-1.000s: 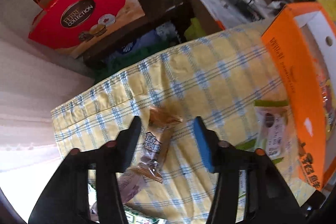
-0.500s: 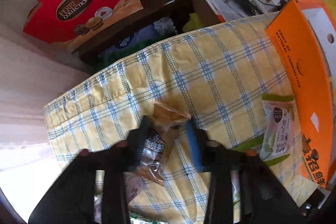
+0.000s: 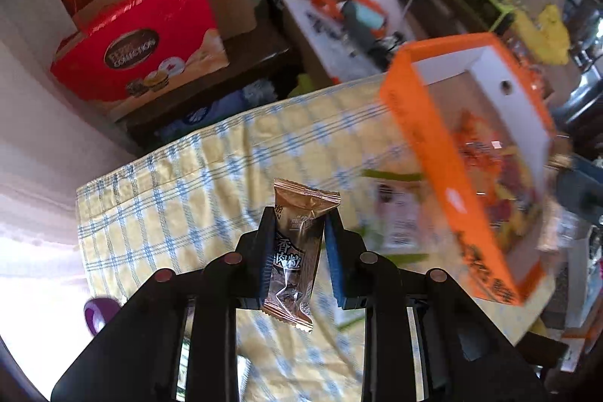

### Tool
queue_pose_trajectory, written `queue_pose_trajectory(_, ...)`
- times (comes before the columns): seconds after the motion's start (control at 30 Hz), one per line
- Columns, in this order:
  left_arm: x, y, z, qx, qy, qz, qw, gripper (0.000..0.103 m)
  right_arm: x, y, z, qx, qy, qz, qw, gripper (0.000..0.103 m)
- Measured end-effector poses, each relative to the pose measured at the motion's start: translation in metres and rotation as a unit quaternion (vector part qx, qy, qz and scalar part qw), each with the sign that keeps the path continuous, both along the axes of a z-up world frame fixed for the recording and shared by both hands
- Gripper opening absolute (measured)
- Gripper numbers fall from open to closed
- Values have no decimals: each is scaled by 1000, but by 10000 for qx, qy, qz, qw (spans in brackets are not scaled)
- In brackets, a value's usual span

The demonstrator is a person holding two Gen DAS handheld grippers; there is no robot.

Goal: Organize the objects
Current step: 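Carry both brown snacks over the orange box with both grippers, then lower both brown snacks into the box and open both grippers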

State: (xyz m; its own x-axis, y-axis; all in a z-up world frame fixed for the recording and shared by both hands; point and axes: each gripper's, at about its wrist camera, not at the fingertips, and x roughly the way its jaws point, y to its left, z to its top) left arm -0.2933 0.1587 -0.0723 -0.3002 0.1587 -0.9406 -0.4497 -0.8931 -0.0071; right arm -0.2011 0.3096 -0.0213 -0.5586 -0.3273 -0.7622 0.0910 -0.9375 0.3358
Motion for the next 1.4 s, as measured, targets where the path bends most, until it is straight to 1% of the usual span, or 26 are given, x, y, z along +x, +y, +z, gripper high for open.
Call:
queue_pose_trajectory(0.23,17,11,39,582,209,-11,9981,23,-1,7,7,150,73,-108,9998,20)
queue_pose_trajectory(0.4,28,18,61,877,560,172,9944,23,0,13,18,510,340,-202,9979,20)
queue_pose_trajectory(0.5,34,16,70,1089,664,303,9914,23,3,17,23,645,466,-292,9964,20)
queue_pose_trajectory(0.63,43,19,77,1216,798,394,9886,23,5,19,27,752,558,-347,9950,20)
queue_pose_trajectory(0.7,45,22,78,1321,797,393,9872,23,6,20,29,843,595,-370,9940,20)
queue_pose_trajectory(0.77,46,28,77,1409,766,348,9865,23,5,24,29,857,601,-386,9938,20)
queue_pose_trajectory(0.83,45,36,76,1508,785,377,9847,23,3,28,27,884,578,-433,9935,20)
queue_pose_trajectory(0.93,43,48,70,1633,710,427,9831,23,-3,36,22,959,518,-521,9927,20)
queue_pose_trajectory(1.07,38,69,59,1675,647,431,9828,23,-11,47,15,1072,456,-621,9913,20)
queue_pose_trajectory(1.3,17,99,33,1611,429,418,9851,24,-31,64,-10,1170,223,-766,9899,20)
queue_pose_trajectory(1.37,11,104,27,1607,373,424,9854,24,-37,67,-17,1172,154,-799,9898,20)
queue_pose_trajectory(1.4,10,105,24,1603,381,450,9853,27,-39,68,-20,1198,125,-815,9894,20)
